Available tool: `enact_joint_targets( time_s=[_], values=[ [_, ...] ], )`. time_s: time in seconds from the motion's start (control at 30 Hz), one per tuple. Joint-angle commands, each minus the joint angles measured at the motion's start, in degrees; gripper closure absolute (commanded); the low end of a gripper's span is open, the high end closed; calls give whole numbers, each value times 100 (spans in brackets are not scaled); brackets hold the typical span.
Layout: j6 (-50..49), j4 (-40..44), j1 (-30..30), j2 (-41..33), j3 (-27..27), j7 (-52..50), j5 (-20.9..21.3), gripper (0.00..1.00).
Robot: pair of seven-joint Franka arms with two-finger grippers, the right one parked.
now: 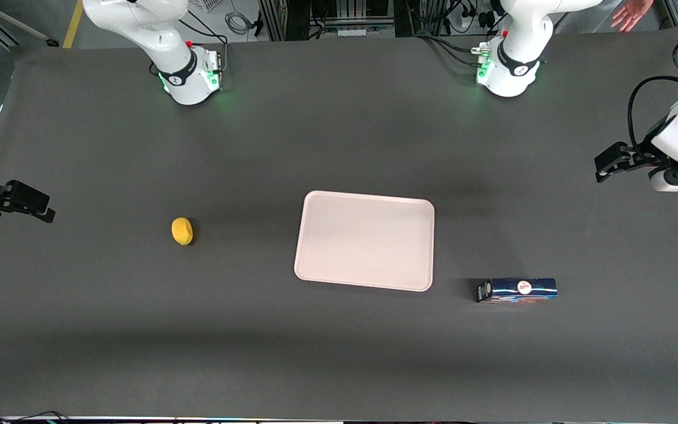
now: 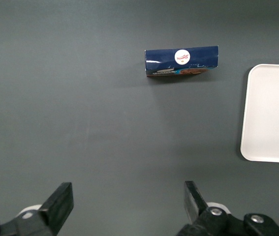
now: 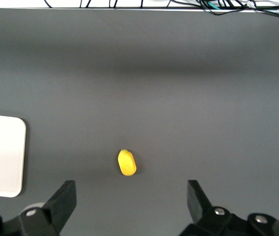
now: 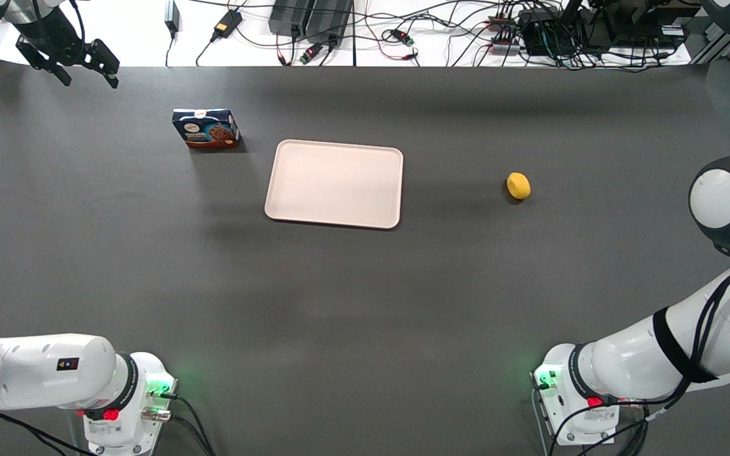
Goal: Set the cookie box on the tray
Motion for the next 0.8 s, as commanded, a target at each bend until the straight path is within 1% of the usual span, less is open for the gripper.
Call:
enact_joint_targets(
  time_s=[0.0,0.77],
  values=[
    [-25,-55,0,-79,-2,-60,-42,0],
    [37,-37,-9,-62,-2,168,-15,0]
  ],
)
